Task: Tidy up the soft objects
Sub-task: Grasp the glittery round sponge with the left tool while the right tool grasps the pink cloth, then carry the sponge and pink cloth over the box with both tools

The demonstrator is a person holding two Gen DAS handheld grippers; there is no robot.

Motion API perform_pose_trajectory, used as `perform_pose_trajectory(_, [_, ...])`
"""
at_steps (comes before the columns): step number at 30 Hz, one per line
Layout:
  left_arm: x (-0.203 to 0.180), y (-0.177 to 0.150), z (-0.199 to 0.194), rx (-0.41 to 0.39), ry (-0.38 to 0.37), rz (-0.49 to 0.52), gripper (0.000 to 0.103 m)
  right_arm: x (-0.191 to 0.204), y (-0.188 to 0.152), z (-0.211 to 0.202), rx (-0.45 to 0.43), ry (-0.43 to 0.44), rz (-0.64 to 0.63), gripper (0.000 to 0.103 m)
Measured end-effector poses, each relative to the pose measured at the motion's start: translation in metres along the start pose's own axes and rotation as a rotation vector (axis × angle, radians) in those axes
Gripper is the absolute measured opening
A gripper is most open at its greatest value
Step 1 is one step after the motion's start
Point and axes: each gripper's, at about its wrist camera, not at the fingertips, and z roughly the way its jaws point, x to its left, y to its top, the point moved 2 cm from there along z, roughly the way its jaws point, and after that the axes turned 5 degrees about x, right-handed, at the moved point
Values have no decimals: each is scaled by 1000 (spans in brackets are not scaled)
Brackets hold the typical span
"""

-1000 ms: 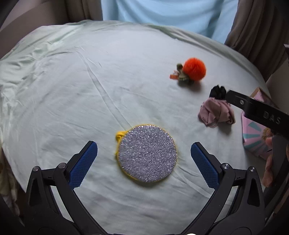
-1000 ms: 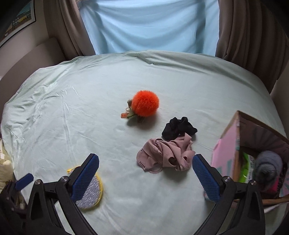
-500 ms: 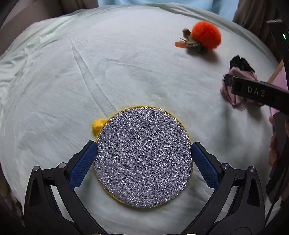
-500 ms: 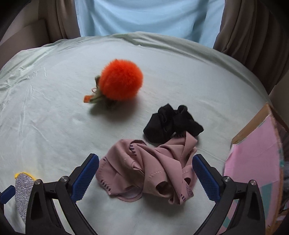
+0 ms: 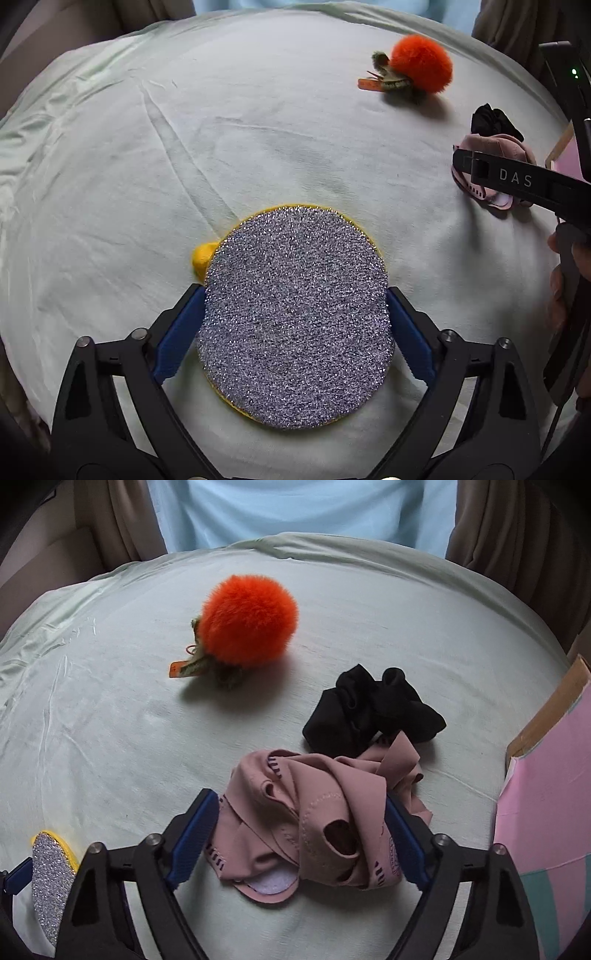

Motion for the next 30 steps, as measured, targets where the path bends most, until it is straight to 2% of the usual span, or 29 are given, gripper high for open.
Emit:
perform_pose_trajectory(7, [11, 1, -9, 5, 26, -22, 58, 8, -5, -10, 6, 14, 14, 46])
perform_pose_trajectory(8, [12, 1, -11, 6, 29, -18, 55, 7, -6, -12, 4, 19, 21, 44])
perform_pose_trajectory(10, [15, 2, -14, 7, 40, -15, 41, 6, -5, -16, 0, 31, 35, 36])
perform_pose_trajectory(15, [20, 10, -34, -15, 22, -27, 40, 10, -4, -36, -21, 37, 29, 28])
perform_pose_trajectory(20, [14, 24, -64, -60, 5, 2, 40, 11, 2, -66, -56, 37, 54, 27])
perform_pose_trajectory(30, [7, 64, -163, -171, -42, 50, 40, 1, 15, -167, -126, -1, 129, 27])
